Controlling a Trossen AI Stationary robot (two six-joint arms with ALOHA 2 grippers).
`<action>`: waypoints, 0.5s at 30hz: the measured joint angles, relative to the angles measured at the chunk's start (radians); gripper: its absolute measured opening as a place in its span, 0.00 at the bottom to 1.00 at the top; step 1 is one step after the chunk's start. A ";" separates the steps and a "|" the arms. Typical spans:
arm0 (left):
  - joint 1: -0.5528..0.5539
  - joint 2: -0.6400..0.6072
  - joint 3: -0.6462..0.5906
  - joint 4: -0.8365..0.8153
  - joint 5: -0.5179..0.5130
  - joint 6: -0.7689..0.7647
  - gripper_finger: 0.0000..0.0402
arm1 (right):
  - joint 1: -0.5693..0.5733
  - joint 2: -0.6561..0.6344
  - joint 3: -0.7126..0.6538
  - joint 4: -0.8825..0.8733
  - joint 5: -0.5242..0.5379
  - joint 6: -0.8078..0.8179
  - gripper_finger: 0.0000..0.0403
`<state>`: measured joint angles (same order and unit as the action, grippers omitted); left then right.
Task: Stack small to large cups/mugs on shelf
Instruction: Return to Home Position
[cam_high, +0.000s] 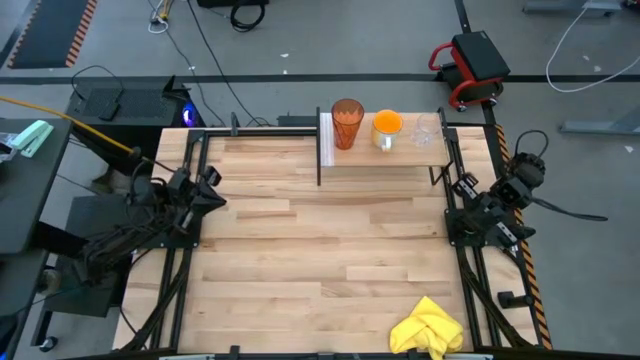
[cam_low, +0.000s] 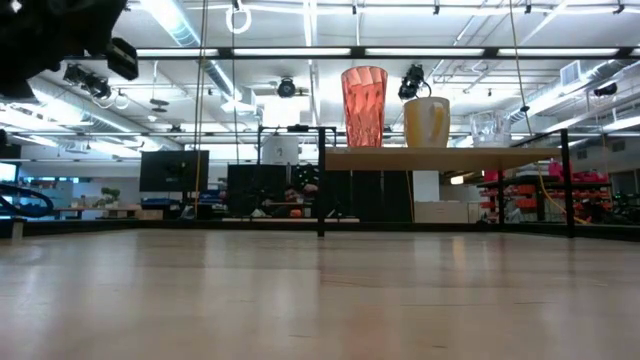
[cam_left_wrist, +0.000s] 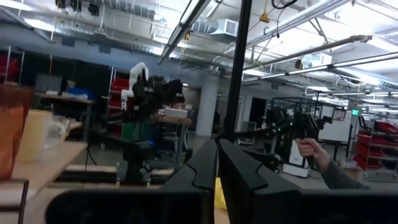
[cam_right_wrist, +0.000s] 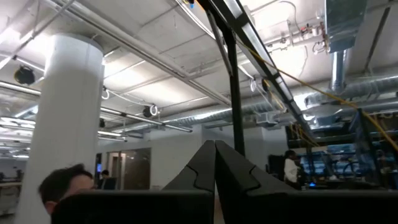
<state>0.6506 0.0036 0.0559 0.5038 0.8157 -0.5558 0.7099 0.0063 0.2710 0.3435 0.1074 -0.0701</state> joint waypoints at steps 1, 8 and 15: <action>0.000 0.000 -0.014 0.012 0.000 -0.005 0.07 | -0.008 0.000 0.000 -0.001 0.000 -0.006 0.03; -0.006 0.001 -0.047 0.084 -0.010 -0.005 0.09 | -0.078 0.000 0.000 -0.001 -0.003 -0.056 0.03; -0.011 0.002 -0.047 0.067 -0.058 0.081 0.07 | -0.155 0.000 0.000 -0.032 -0.004 -0.056 0.03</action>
<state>0.6392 0.0051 0.0090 0.5706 0.7580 -0.4749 0.5548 0.0063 0.2707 0.3111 0.1032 -0.1265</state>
